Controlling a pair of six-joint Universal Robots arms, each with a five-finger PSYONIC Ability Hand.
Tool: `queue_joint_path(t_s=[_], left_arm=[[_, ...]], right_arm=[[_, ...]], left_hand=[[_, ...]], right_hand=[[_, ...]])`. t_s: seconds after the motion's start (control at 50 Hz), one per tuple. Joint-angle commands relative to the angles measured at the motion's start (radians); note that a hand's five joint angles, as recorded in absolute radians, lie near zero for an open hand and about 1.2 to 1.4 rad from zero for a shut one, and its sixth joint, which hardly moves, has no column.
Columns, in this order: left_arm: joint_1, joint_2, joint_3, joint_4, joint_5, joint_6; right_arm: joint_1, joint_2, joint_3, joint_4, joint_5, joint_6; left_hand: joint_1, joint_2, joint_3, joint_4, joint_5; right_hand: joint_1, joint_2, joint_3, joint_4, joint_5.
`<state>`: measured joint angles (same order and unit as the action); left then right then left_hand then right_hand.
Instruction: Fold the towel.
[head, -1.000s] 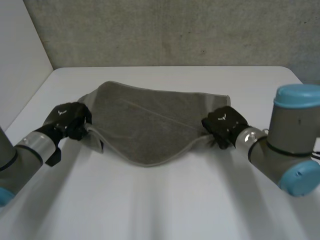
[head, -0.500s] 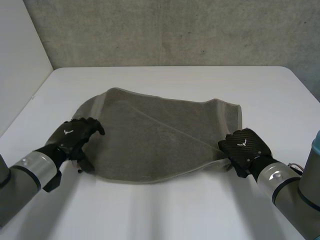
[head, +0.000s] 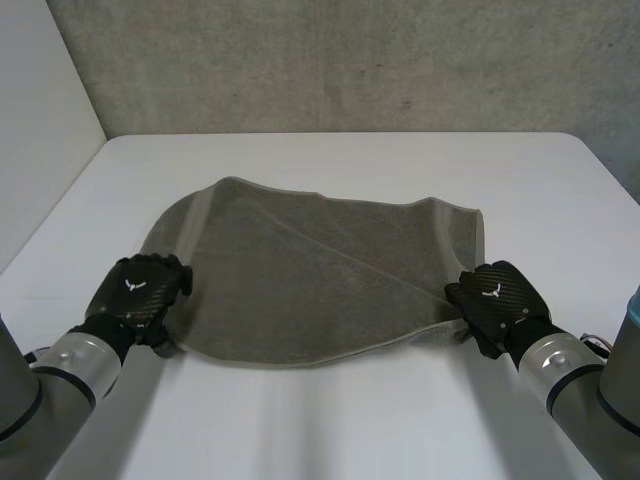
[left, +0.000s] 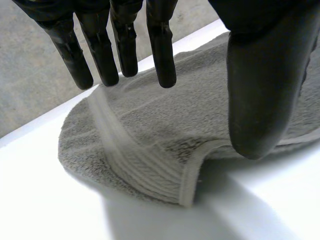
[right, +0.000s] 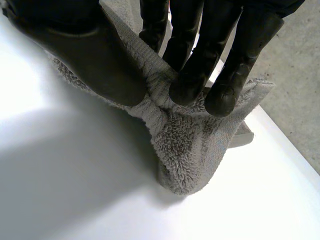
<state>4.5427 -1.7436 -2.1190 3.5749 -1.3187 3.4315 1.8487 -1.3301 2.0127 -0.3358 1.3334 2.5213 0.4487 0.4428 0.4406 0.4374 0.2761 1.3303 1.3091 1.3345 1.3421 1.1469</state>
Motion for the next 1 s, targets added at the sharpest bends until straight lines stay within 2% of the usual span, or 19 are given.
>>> queue_joint_path(t_s=[0.02,0.1,0.28,0.34,0.38,0.44,0.48,0.54,0.58,0.6,0.62,0.64,0.68,0.8,0.84,1.0], left_arm=[[0.002,-0.082,0.016,0.074,-0.025,-0.002],[0.002,-0.132,0.042,0.088,-0.056,-0.002],[-0.002,-0.155,0.057,0.090,-0.059,-0.002],[-0.005,-0.163,0.063,0.091,-0.060,-0.002],[-0.002,-0.163,0.067,0.094,-0.059,-0.002],[0.001,-0.162,0.068,0.099,-0.062,-0.002],[0.004,-0.151,0.070,0.119,-0.092,-0.002],[0.006,-0.146,0.065,0.142,-0.118,-0.006],[0.004,-0.145,0.060,0.151,-0.123,-0.008],[0.004,-0.145,0.060,0.151,-0.123,-0.008],[0.004,-0.140,0.056,0.160,-0.123,-0.008],[0.004,-0.132,0.051,0.165,-0.123,-0.006],[0.004,-0.125,0.048,0.168,-0.123,-0.006],[0.001,-0.116,0.039,0.171,-0.122,-0.006],[0.001,-0.116,0.039,0.173,-0.122,-0.006],[0.002,-0.116,0.037,0.171,-0.120,-0.006]], right_arm=[[-0.016,-0.001,0.000,0.001,-0.002,0.001],[-0.017,-0.001,0.000,0.001,-0.002,-0.001],[-0.022,-0.001,-0.002,0.001,0.000,-0.001],[-0.023,0.000,-0.003,0.000,0.003,0.001],[-0.025,0.000,-0.005,0.000,0.006,0.001],[-0.034,0.000,-0.008,0.000,0.010,0.001],[-0.040,0.000,-0.011,0.001,0.010,0.001],[-0.046,0.003,-0.017,0.007,0.007,0.008],[-0.048,0.006,-0.020,0.012,0.004,0.005],[-0.048,0.006,-0.020,0.012,0.004,0.005],[-0.048,0.006,-0.023,0.014,0.004,0.005],[-0.048,0.006,-0.023,0.014,0.004,0.005],[-0.049,0.005,-0.034,0.023,0.004,0.005],[-0.057,0.005,-0.055,0.087,-0.017,0.002],[-0.087,0.005,-0.083,0.160,-0.045,0.004],[-0.158,0.003,-0.115,0.264,-0.149,0.020]], left_hand=[[0.055,0.061,0.063,0.067,0.053],[0.055,0.061,0.064,0.067,0.053],[0.058,0.064,0.066,0.070,0.056],[0.132,0.138,0.140,0.143,0.130],[0.330,0.336,0.338,0.342,0.328],[0.431,0.437,0.439,0.442,0.429],[0.548,0.554,0.556,0.559,0.546],[0.566,0.572,0.574,0.578,0.564],[0.566,0.572,0.574,0.578,0.564],[0.566,0.572,0.574,0.578,0.564],[0.563,0.569,0.571,0.575,0.561],[0.558,0.563,0.566,0.569,0.556],[0.555,0.560,0.563,0.566,0.553],[0.546,0.552,0.554,0.557,0.544],[0.540,0.546,0.548,0.551,0.538],[0.537,0.543,0.545,0.548,0.535]], right_hand=[[0.066,0.087,0.062,0.054,0.075],[0.066,0.087,0.062,0.054,0.075],[0.066,0.087,0.062,0.054,0.075],[0.066,0.087,0.062,0.054,0.075],[0.066,0.087,0.062,0.054,0.075],[0.066,0.087,0.062,0.054,0.075],[0.066,0.087,0.062,0.054,0.075],[0.029,0.050,0.025,0.017,0.038],[-0.416,-0.394,-0.420,-0.427,-0.407],[-0.417,-0.396,-0.422,-0.429,-0.409],[-0.539,-0.518,-0.544,-0.551,-0.531],[-0.541,-0.520,-0.545,-0.553,-0.532],[-0.696,-0.674,-0.700,-0.707,-0.687],[-0.840,-0.819,-0.844,-0.852,-0.831],[-0.910,-0.889,-0.915,-0.922,-0.902],[-0.902,-0.881,-0.906,-0.914,-0.893]])
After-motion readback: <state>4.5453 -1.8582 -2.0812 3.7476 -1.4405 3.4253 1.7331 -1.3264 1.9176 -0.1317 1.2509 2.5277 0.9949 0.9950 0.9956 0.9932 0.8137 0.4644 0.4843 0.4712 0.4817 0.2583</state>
